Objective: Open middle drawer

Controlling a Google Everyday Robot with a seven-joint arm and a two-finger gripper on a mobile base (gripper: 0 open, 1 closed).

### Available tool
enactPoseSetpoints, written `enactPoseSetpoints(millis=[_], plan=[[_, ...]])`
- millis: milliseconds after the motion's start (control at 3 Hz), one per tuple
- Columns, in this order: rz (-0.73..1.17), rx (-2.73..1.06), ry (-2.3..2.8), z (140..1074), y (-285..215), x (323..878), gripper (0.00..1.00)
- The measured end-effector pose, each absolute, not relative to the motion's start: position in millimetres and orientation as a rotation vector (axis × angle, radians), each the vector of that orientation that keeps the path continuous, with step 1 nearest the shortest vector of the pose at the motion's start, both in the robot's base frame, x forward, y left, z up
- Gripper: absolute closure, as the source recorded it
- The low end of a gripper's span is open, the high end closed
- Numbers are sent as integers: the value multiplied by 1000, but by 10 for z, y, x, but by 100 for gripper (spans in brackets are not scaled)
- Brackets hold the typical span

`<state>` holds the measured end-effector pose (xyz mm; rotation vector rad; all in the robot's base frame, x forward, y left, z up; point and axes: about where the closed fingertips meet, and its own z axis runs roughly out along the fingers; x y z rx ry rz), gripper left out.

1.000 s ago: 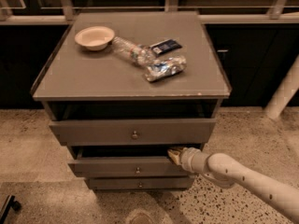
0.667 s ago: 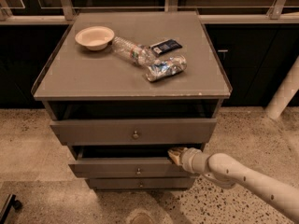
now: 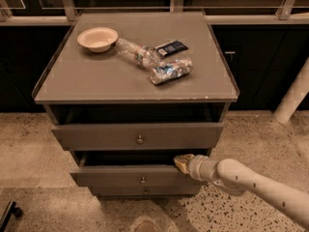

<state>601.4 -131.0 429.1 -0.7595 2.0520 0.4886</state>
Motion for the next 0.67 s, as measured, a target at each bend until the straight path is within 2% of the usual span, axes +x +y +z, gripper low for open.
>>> enactPoseSetpoints(millis=[667], plan=[[528, -798, 2122, 4221, -1549, 5607, 100]])
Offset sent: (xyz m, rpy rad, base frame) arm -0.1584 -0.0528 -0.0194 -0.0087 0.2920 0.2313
